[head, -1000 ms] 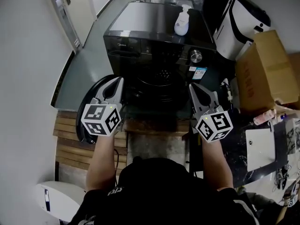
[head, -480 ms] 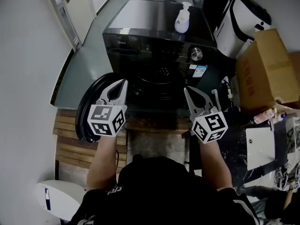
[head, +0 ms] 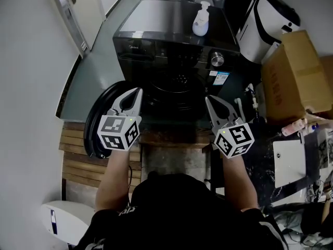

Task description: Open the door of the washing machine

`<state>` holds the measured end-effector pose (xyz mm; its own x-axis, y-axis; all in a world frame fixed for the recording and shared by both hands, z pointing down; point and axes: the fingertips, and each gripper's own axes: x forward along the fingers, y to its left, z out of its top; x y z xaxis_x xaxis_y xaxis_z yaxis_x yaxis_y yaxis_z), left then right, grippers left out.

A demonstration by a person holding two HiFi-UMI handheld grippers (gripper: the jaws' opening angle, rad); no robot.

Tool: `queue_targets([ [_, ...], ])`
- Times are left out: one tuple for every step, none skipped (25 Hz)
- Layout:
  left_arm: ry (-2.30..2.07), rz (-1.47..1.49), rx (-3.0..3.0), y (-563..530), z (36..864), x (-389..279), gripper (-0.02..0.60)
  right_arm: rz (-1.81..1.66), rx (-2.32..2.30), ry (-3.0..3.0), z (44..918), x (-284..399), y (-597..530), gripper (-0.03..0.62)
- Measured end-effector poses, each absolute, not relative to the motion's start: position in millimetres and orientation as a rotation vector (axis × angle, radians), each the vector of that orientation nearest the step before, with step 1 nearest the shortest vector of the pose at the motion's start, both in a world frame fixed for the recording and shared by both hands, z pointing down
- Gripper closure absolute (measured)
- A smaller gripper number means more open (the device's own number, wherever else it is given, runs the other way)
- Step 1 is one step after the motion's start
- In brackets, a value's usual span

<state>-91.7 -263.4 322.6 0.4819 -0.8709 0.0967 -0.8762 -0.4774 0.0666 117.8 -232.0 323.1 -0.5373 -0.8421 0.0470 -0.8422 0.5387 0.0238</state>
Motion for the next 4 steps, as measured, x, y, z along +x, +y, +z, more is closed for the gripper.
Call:
queue_targets([
  [-1.544, 0.077, 2.612, -263.3, 322.9, -91.4, 0.575, 0.003, 1.486, -2.709, 323.0, 118.5, -232.2, 0.605],
  [-1.542, 0.079, 2.613, -263.2, 323.4, -91.2, 0.575, 0.004, 1.487, -2.709, 322.9, 119.0, -232.4, 0.605],
  [-1.541, 0.081, 2.613, -263.1, 323.9, -91.0, 0.575, 0.005, 1.488, -2.71, 322.9, 119.3, -232.6, 0.605],
  [-1.539, 0.083, 2.614, -262.9, 324.3, -90.9, 0.575, 0.006, 1.489, -2.71, 322.9, 119.5, -232.7, 0.605],
])
